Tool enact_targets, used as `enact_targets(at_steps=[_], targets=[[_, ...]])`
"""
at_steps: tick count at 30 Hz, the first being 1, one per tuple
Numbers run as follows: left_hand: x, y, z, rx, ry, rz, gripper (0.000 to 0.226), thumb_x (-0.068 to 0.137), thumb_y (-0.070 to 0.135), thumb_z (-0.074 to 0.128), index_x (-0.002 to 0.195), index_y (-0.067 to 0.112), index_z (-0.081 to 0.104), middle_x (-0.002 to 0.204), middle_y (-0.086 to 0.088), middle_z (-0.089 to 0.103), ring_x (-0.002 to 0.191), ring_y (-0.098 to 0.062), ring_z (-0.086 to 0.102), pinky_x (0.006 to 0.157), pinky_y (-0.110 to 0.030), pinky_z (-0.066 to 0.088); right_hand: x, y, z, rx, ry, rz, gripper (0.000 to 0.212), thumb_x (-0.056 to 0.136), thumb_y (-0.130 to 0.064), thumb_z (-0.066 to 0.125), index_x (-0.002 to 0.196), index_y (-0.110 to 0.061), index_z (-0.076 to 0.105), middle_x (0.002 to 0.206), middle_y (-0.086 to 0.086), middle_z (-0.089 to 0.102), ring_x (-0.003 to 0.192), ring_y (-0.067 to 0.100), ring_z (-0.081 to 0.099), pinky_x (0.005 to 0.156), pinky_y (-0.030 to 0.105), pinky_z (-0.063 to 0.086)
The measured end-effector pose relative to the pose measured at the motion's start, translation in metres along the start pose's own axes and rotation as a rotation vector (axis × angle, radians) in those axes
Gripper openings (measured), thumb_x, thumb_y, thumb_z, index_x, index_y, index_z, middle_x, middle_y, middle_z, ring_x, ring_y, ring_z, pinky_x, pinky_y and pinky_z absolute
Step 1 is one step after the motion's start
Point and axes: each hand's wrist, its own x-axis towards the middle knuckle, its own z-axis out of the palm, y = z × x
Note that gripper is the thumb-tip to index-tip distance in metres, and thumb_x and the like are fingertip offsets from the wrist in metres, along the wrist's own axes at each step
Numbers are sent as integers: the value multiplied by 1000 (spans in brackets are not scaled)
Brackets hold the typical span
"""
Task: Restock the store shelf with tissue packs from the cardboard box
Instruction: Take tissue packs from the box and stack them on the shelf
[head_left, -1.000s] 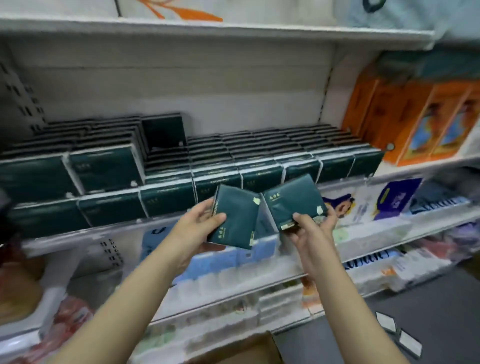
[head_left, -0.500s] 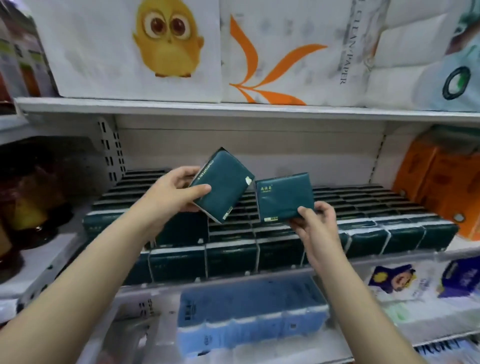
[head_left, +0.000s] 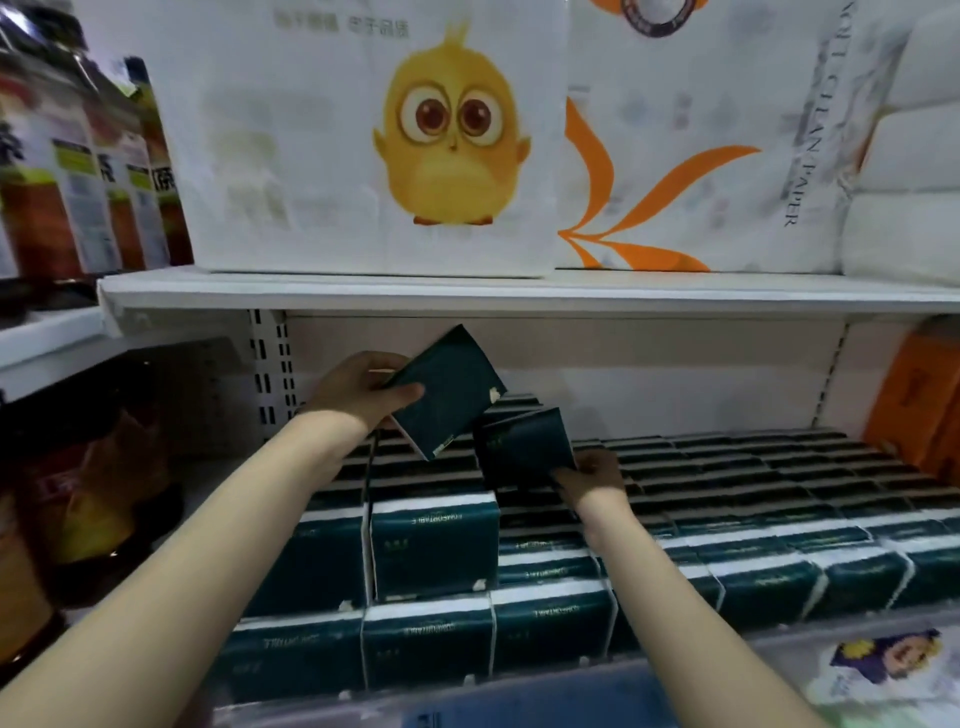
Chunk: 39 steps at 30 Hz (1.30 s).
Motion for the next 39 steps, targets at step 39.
enact_targets(at_steps=[39], targets=[[2,-25,11,850,-403,47,51,95,42,57,143,35,42,151,8,38,136,-17,39,107,-27,31,-1,-13,-48,-193,-286,-207,25,89,-11,68,101,-31,60,110,-4,67,102,18,65,88,34,54]])
